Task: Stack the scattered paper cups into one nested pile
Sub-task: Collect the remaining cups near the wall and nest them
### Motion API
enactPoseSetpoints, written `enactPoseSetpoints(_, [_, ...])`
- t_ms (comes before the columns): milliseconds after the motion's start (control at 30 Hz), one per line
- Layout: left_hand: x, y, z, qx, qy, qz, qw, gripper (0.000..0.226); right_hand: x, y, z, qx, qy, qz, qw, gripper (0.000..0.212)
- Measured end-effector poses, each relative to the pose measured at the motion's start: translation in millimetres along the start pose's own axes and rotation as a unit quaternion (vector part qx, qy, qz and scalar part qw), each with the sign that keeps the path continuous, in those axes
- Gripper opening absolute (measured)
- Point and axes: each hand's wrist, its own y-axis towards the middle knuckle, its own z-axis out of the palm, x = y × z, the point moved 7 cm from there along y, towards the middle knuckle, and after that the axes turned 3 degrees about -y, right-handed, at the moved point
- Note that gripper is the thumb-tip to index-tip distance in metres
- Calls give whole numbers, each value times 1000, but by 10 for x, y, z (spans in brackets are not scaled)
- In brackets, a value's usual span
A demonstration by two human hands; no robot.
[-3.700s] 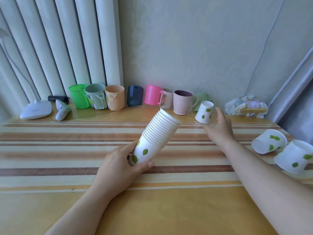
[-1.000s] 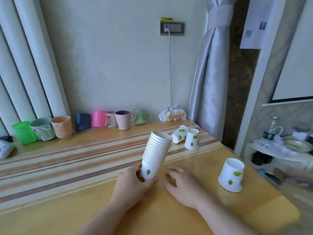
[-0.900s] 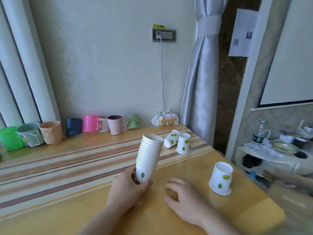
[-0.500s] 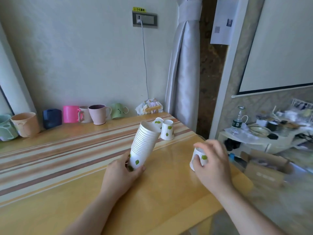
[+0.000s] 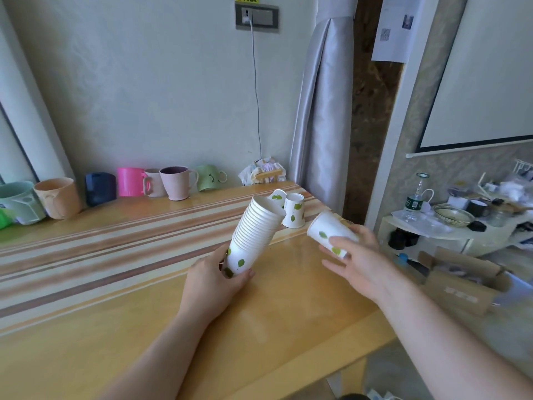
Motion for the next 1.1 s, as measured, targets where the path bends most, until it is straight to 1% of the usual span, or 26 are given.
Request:
enactPoseSetpoints(33, [-1,4,2,0,0,2,1000,51,-55,7,88,21,78,44,996,48])
enactPoseSetpoints(67, [3,8,8,0,0,4,1000,51,-85,-3,178,39,117,72,990,41])
enactPoseSetpoints(100, [11,13,16,1,-1,5,1000,52,-96,-10,271,56,132,83,986,40])
enactPoseSetpoints(133, [18,16,22,2,-2,6,1000,52,-88,-7,370,78,134,77,985,47])
enactPoseSetpoints(200, [33,19,27,1,-3,9,1000,56,-11,-10,569,117,119,47,985,71])
enactPoseSetpoints(233, [37,22,27,-2,-1,13,1000,58,51,-2,658,130,109,29,985,78])
enactPoseSetpoints(267, [42,24,25,-6,3,16,1000,59,123,12,733,135,104,10,985,80])
enactPoseSetpoints(400, [41,38,1,-27,13,22,999,60,348,177,856,91,121,-58,987,63])
enactPoseSetpoints(433, [44,44,-1,-29,15,23,999,60,382,199,885,82,125,-67,986,61])
enactPoseSetpoints(533, [62,56,-1,-30,12,13,999,60,423,251,979,61,108,-88,988,43])
enactPoseSetpoints(567, [68,57,-2,-30,11,11,999,60,425,271,1008,58,104,-92,989,41])
enactPoseSetpoints(700, [62,55,-8,-33,12,10,999,63,412,344,1075,57,88,-124,987,53])
enactPoseSetpoints(833, [67,54,-14,-32,9,7,999,61,323,351,1151,73,48,-142,986,55])
enactPoseSetpoints(933, [74,61,-24,-36,6,0,999,59,274,342,1218,93,37,-157,982,70])
enactPoseSetpoints(1000, [92,68,-28,-39,0,-11,999,60,242,333,1244,108,14,-169,980,74])
enactPoseSetpoints(1067, [125,70,-26,-42,-6,-23,999,56,199,358,1221,112,-5,-169,979,80])
enactPoseSetpoints(1100, [142,69,-24,-45,-9,-29,999,53,192,384,1191,107,-10,-167,980,78])
